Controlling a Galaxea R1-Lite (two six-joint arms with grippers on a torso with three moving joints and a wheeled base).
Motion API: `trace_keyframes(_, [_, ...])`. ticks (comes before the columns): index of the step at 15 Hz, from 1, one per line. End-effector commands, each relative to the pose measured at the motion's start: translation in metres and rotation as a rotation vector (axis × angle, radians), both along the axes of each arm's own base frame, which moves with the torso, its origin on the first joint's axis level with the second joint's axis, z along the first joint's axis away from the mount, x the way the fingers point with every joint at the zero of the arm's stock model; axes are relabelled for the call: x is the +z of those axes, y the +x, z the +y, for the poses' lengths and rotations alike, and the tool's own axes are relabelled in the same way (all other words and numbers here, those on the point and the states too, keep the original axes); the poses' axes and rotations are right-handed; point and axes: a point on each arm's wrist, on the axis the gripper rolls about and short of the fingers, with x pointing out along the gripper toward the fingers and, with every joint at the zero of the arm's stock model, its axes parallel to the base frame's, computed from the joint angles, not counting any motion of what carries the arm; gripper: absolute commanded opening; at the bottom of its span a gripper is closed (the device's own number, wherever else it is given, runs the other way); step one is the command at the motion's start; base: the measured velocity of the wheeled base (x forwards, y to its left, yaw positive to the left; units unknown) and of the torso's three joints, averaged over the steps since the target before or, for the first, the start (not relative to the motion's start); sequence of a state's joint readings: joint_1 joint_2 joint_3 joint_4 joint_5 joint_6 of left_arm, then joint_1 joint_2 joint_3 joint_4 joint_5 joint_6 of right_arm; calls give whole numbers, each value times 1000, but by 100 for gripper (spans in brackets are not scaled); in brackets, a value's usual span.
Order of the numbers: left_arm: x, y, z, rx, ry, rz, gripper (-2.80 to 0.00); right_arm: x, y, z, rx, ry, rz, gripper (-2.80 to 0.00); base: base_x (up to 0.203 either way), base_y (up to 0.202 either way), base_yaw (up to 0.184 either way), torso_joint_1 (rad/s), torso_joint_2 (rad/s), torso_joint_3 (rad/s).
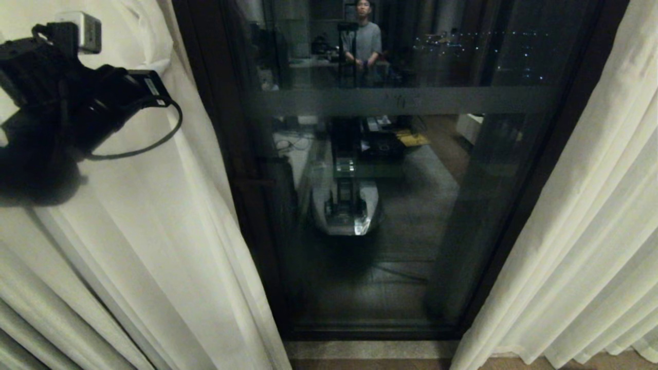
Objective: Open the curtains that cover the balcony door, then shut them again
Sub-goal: Close the inner curtains on both sides
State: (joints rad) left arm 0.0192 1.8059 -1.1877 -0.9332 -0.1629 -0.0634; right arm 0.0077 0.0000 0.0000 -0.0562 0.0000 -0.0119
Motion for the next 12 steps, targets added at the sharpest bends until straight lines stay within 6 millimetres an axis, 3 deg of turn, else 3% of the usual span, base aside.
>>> trace_keyframes(1, [-4, 4, -3, -29, 7, 10, -280, 0, 0, 0, 0, 0, -1, -280, 0, 0, 0, 0, 0, 0])
trace_keyframes(12, [-6, 4, -22, -72, 48, 0, -280, 0, 0, 0, 0, 0, -1, -280, 0, 0, 0, 0, 0, 0])
